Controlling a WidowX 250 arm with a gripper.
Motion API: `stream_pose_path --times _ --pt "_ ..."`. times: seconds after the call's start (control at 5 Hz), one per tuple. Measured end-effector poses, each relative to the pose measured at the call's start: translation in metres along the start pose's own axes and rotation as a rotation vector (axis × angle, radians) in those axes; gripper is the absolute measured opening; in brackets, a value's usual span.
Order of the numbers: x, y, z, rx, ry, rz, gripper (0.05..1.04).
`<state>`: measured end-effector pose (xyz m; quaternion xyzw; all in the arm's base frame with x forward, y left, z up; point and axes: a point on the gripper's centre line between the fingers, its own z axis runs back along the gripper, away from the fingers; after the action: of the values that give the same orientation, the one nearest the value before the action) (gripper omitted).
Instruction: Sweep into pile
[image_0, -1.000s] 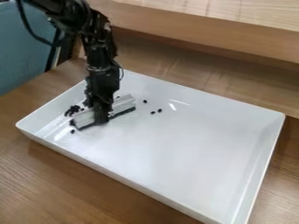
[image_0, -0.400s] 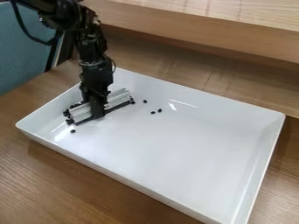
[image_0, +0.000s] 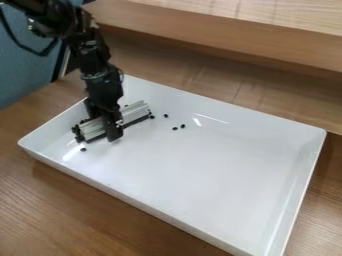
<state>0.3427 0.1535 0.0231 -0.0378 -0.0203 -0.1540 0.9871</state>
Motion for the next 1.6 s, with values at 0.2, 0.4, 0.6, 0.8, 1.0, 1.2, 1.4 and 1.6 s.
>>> stream_pose_path --times 0.2,0.4,0.6,0.8,1.0,1.2,1.4,1.6 --pt "-0.006 -0.001 0.006 -0.026 0.001 0.029 1.0" --pt "-0.007 0.0 0.01 -0.04 0.013 0.047 1.001" --pt "-0.006 0.005 0.017 -0.036 0.012 0.074 1.001" --pt "-0.004 0.011 0.031 -0.02 0.013 0.087 1.001" --pt "-0.001 0.013 0.053 0.002 -0.001 0.084 1.001" --pt "0.004 0.005 0.064 0.002 -0.017 0.05 1.001" --pt "0.015 -0.011 0.075 -0.016 -0.04 0.019 1.001" --pt "0.024 -0.024 0.082 -0.012 -0.078 0.059 1.001"
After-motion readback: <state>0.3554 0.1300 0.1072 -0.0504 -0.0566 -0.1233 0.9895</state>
